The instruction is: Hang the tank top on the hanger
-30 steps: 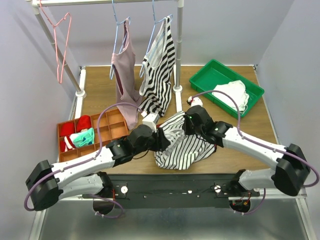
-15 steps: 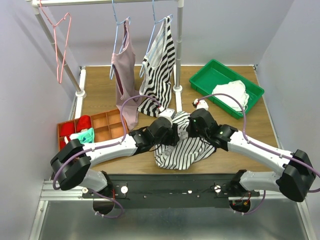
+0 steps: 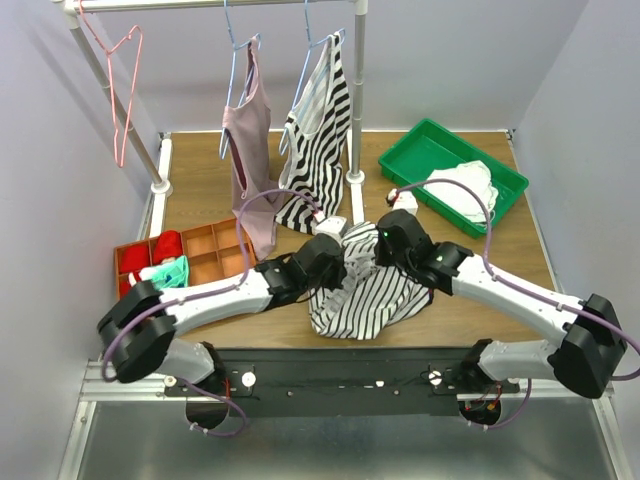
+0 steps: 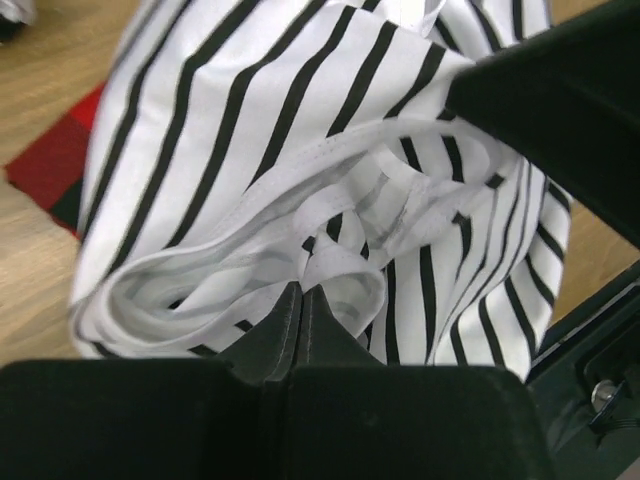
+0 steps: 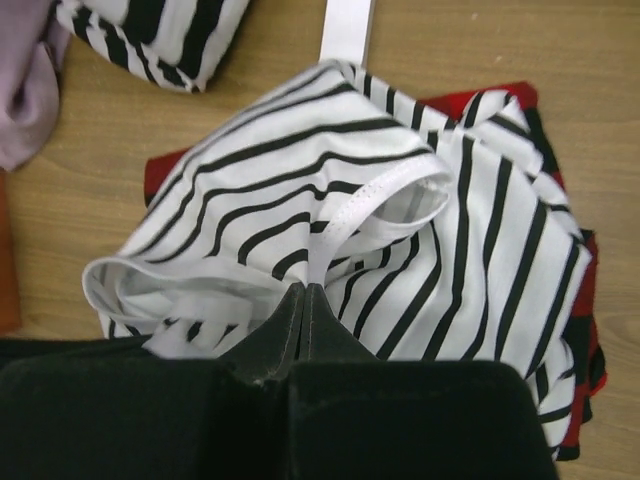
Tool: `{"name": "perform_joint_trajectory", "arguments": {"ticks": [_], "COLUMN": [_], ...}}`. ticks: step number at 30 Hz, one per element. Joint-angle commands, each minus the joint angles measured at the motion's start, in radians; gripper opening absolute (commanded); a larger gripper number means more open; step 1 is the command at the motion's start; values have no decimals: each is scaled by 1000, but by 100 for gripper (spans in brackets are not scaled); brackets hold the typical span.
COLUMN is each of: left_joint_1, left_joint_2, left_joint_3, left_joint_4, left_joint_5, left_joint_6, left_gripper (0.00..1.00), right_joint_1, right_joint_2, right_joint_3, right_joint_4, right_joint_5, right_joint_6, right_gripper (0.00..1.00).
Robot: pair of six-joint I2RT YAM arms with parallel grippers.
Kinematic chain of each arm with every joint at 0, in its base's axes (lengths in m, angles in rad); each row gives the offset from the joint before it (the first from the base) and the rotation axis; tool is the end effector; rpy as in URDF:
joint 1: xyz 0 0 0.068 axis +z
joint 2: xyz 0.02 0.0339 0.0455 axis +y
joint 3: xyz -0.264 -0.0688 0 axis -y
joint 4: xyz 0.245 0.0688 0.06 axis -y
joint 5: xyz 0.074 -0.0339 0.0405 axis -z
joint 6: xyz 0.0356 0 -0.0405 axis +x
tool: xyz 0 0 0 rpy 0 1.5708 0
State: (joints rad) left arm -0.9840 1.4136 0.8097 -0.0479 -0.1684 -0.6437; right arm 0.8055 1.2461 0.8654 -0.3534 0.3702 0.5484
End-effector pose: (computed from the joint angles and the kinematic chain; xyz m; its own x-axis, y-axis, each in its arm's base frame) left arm 0.1717 -0.2475 0.2183 -0.7171 0.0099 -0.6969 0.3961 0.8285 -0.3958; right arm 0.1929 0.1823 0.2566 -0.6495 0.0254 -0.7599 -0.1730 0.9683 0.1802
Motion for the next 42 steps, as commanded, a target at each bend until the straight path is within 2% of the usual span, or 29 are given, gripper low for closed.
{"name": "perform_joint_trajectory", "arguments": {"ticks": [1,6,9,14,15,21,28,31,34,35,38,39,41,42], "left_joint_1": [-4,-4,-4,-2,-2,-4,-2,-4,-2,-4,-2,-2,-2,-2], "left_joint_2": [-218,-444,-499,-470,-443,-334,-271,-272,-298,-309,-358,-387,-412,-422], "left_joint_3": [60,212,329,552,634,891,1026,1002,910,873,668,526,378,239], "left_joint_4": [-111,-227,-244,-222,-221,-207,-266,-323,-363,-368,-339,-316,-235,-207], "left_joint_5": [-158,-264,-301,-364,-350,-299,-231,-180,-119,-111,-62,-21,36,58], "left_joint_6": [32,117,198,341,360,437,444,412,368,354,279,256,187,164], "left_gripper": [0,0,0,0,0,0,0,0,0,0,0,2,4,5], "right_joint_1": [-5,-17,-20,-22,-23,-23,-23,-23,-23,-23,-23,-23,-23,-22], "right_joint_2": [-2,-28,-39,-39,-37,-21,25,13,-40,-90,-190,-218,-276,-312], "right_joint_3": [164,377,527,785,825,1027,1202,1181,1016,897,674,500,318,176], "right_joint_4": [-36,-81,-75,-24,-16,56,-30,-140,-245,-254,-277,-280,-251,-242], "right_joint_5": [140,257,297,315,326,342,273,221,124,98,9,-3,7,12], "right_joint_6": [-14,-70,-126,-228,-244,-364,-349,-274,-175,-150,-47,-21,53,70], "right_gripper": [1,1,1,1,1,1,1,1,1,1,1,1,1,9]}}
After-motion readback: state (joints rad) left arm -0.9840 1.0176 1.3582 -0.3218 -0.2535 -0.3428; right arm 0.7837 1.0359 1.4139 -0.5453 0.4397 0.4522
